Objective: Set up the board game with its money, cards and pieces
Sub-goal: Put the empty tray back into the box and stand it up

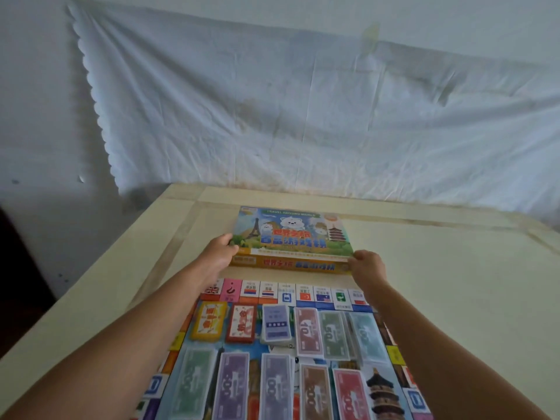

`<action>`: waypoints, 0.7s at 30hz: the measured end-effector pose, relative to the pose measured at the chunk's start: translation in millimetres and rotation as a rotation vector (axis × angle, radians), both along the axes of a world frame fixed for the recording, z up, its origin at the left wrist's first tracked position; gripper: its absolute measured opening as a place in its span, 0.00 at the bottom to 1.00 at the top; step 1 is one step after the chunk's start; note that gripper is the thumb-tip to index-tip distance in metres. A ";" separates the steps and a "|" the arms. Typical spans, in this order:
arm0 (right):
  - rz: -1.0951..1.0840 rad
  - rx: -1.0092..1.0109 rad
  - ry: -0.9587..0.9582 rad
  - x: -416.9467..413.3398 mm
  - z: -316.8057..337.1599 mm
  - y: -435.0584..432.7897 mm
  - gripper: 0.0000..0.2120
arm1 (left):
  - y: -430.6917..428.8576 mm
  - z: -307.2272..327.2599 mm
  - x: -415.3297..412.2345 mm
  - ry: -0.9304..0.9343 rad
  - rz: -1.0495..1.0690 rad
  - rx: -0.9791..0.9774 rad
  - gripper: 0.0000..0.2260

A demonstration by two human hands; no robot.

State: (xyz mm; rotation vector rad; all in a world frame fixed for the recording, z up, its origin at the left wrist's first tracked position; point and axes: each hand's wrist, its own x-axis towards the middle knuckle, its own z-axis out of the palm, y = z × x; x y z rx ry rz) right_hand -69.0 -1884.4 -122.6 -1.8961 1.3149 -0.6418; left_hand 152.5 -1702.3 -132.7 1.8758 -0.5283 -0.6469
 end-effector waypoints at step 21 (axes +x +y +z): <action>0.238 -0.277 0.358 -156.7 -0.3 53.6 0.15 | 173.4 -10.1 -45.9 -0.539 -0.140 0.219 0.18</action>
